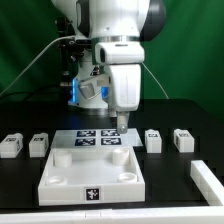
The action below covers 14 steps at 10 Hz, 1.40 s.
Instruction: Assemble one leg
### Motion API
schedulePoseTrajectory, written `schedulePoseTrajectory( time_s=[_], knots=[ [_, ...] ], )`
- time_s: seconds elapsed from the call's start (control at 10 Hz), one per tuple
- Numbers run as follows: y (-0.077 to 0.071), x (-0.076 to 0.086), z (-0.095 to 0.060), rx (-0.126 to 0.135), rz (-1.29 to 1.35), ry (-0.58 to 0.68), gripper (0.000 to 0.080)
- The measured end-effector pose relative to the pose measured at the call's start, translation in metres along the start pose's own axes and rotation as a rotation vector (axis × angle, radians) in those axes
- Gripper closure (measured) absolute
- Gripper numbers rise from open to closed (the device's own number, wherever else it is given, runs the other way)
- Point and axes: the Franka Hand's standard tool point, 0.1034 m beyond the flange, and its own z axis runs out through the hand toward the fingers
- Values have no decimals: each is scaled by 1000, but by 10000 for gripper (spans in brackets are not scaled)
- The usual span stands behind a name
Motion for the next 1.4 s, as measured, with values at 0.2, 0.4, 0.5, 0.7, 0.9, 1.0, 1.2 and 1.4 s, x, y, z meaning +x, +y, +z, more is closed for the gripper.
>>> schedulePoseTrajectory(
  time_s=[0.2,0.4,0.5,0.7,0.9,1.0,1.2,1.4],
  knots=[
    [-9,-24,19,39,49,1,150],
    [-3,-46,29,64,102,-3,150],
    [-1,-46,37,71,111,0,150],
    [4,-43,44,88,154,2,150],
    [3,-44,45,88,156,1,252],
    [3,-44,45,88,156,1,389],
    [3,-44,45,89,157,1,573],
    [3,-44,45,89,159,1,703]
  ],
)
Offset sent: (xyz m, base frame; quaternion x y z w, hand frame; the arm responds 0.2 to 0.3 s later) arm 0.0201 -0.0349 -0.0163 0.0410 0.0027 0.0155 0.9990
